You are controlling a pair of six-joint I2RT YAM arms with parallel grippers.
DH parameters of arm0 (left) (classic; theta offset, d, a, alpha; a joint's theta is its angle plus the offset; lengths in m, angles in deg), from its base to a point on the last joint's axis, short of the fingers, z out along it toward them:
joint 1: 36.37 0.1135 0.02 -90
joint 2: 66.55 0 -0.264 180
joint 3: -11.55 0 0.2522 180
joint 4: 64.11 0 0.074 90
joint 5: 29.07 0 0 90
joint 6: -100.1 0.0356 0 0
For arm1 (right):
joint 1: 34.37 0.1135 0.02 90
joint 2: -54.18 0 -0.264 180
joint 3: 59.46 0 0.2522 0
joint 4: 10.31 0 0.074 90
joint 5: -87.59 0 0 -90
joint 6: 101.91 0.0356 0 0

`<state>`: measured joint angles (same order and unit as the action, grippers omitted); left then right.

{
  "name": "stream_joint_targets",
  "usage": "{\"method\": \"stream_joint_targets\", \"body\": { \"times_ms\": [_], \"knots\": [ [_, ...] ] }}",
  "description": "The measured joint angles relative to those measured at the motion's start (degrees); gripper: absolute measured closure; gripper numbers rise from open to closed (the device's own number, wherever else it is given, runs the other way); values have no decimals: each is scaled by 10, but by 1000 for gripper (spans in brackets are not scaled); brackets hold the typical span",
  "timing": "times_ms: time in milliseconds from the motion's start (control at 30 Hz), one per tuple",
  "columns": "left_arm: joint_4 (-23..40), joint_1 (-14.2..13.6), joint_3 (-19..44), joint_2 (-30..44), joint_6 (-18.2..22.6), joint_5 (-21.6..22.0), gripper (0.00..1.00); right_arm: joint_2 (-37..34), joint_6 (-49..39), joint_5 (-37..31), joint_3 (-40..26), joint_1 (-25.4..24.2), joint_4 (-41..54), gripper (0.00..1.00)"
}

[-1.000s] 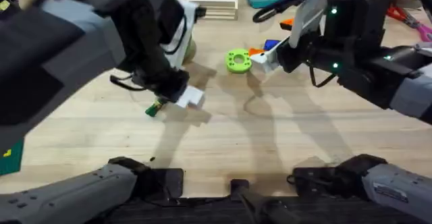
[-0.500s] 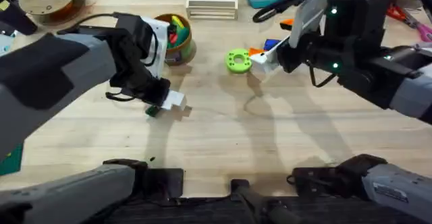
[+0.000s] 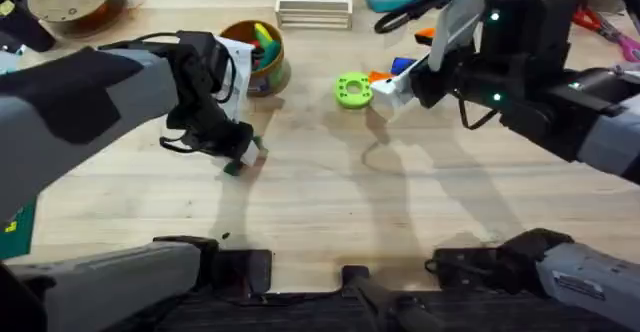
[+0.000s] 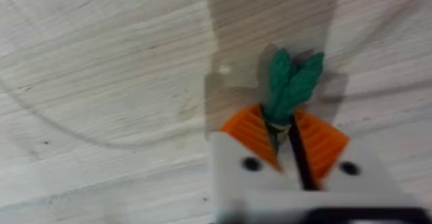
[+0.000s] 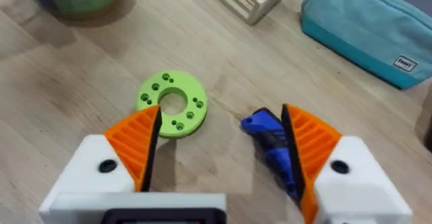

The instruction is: Pick up the gripper from the table and insert it into the empty holder that is missing its gripper. Then pick up a screw, insert it into the mounting hole, and use the screwdriver to tighten it. Finally, clean up the table by picking up the vegetable and placing it into the bucket.

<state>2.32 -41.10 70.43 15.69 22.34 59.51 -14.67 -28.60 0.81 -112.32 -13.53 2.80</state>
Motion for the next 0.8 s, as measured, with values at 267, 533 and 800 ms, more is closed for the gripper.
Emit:
{"method": "stream_joint_targets", "body": {
  "times_ms": [267, 533, 800],
  "knots": [
    [34, 0, 15, -5, -3, -12, 980, 0, 0, 0, 0, 0, 52, 24],
    [169, 0, 178, -35, -3, -54, 980, 0, 0, 0, 0, 0, 54, 24],
    [-99, -1, 268, -28, -111, -65, 980, 0, 0, 0, 0, 0, 54, 23]
  ]
}}
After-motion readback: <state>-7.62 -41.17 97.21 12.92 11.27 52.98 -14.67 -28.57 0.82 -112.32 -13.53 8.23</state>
